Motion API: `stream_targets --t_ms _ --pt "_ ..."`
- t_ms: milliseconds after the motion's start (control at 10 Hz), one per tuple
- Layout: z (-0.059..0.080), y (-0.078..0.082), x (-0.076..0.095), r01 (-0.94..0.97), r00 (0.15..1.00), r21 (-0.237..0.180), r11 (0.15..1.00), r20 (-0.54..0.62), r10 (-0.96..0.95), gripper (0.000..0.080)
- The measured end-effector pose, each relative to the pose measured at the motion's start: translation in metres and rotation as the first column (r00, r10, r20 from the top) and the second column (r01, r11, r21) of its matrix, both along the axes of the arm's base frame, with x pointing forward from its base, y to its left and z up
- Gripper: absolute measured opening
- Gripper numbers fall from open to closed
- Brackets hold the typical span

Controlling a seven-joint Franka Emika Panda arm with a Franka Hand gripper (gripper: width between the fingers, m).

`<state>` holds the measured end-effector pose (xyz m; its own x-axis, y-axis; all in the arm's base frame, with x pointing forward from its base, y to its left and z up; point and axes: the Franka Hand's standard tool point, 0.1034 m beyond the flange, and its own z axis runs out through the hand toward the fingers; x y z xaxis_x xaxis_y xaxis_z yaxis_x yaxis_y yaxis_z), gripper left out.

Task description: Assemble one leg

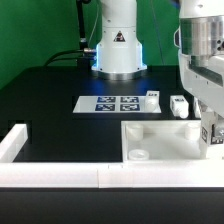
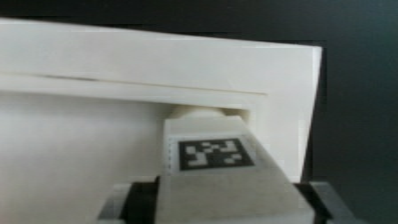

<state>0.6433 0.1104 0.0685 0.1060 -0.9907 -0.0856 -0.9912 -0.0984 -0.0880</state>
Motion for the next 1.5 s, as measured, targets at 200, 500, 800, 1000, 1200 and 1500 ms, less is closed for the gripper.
stream_targets --t_ms 200,500,800,1000,1200,1500 --pt "0.0005 -0.0001 -0.0005 -0.187 0.982 -0.018 0.982 0.01 0.187 0.0355" --pt "0.0003 -0.002 -0.0034 -0.562 0.827 -0.037 0.826 0.01 0.563 0.0622" --pt "0.0002 -0.0034 -0.0029 -0.682 0.73 -0.055 0.729 0.017 0.684 0.0645" --pt "0.0016 -0.003 -0.0019 -0.887 0.453 -0.109 0.449 -0.016 0.891 0.0649" --pt "-0.0007 -0.0012 -0.0046 -0.972 0.209 -0.118 0.203 -0.046 0.977 0.0649" --pt "-0.0008 -0.0029 -0.0044 -0.965 0.242 -0.117 0.235 -0.046 0.969 0.0534"
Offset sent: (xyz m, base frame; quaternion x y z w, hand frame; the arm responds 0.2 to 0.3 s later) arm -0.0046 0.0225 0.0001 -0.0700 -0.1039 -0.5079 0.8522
